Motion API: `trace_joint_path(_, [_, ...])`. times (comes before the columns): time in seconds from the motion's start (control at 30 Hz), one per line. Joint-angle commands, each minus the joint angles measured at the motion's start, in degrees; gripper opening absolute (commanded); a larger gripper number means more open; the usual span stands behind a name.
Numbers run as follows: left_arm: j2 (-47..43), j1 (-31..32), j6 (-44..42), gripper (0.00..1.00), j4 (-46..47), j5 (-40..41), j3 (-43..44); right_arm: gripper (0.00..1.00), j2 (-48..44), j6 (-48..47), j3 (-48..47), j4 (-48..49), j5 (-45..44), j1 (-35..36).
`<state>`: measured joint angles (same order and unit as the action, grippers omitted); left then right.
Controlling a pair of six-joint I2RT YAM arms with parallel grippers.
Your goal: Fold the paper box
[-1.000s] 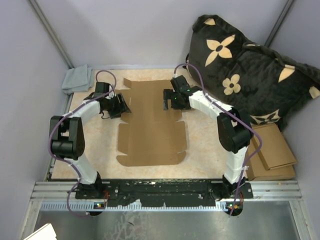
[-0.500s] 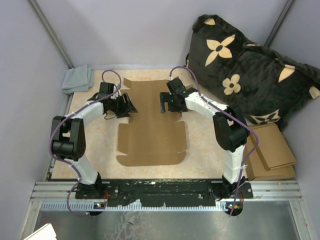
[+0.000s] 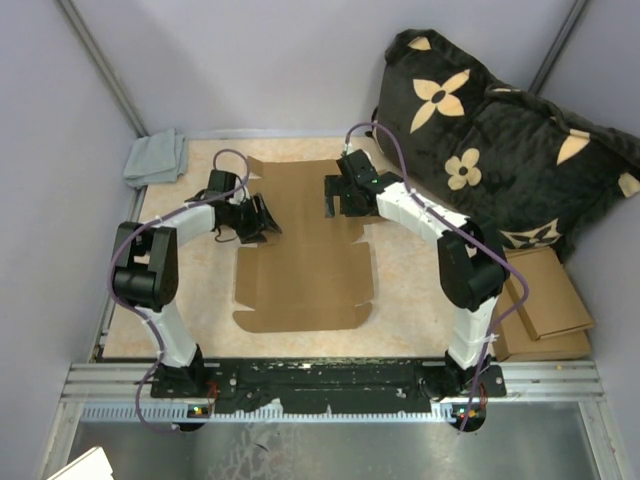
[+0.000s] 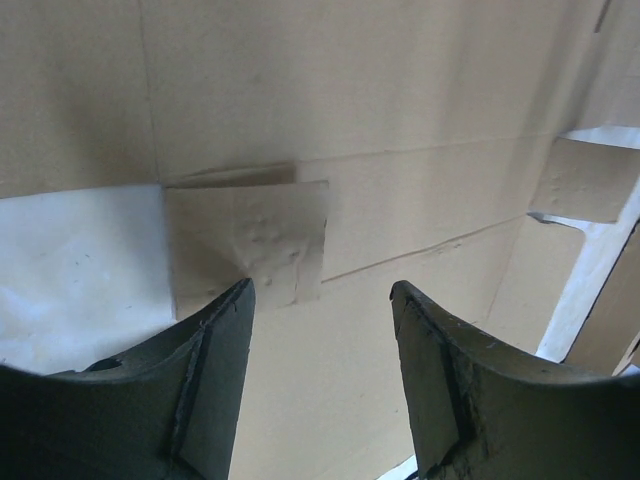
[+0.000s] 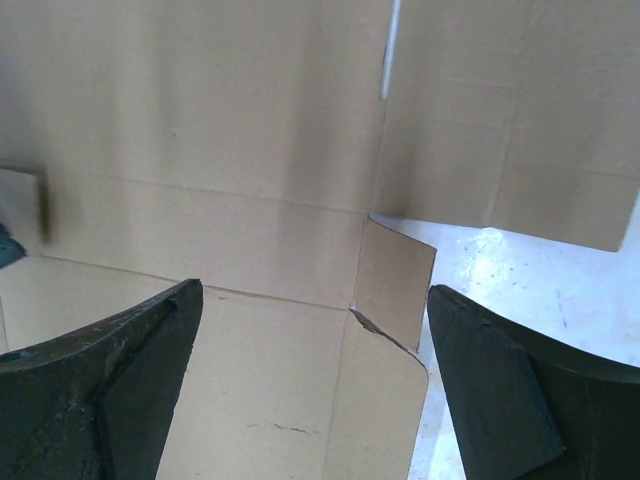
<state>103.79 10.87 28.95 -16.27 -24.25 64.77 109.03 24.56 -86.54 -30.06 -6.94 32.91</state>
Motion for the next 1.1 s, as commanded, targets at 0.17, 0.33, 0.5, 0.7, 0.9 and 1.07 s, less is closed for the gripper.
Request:
trace_joint_path(0.17, [3.71, 0.60, 1.74, 0.63, -0.72, -1.71, 0.43, 0.96, -1.65, 2.04, 0.52, 0.66, -2.35, -0.36])
trace_joint_path(0.33, [3.35, 0.94, 1.02, 0.63, -1.75, -0.38, 0.65, 0.96, 0.17, 3.20, -0.07, 0.32, -3.16, -0.88])
trace_joint_path(0.5, [4.18, 1.41, 0.23, 0.63, -3.52, -0.36, 1.53, 0.96, 2.15, 3.87, -0.63, -0.62, -3.40, -1.00])
trace_joint_path(0.7, [4.10, 2.49, -0.60, 0.63, -4.18, 0.88, 1.57, 0.95, 2.94, 3.61, 0.38, -0.30, -4.55, -1.00])
trace_joint_path(0.9, [4.02, 4.21, -1.37, 0.63, -5.26, 1.98, 1.87, 0.95, 2.49, 0.95, 2.51, 3.90, 2.93, -0.59])
trace_joint_path(1.07, [3.83, 5.19, -2.05, 0.64, -5.94, 3.27, 1.85, 0.95, 3.91, -0.20, 1.41, 4.21, 4.32, 1.20])
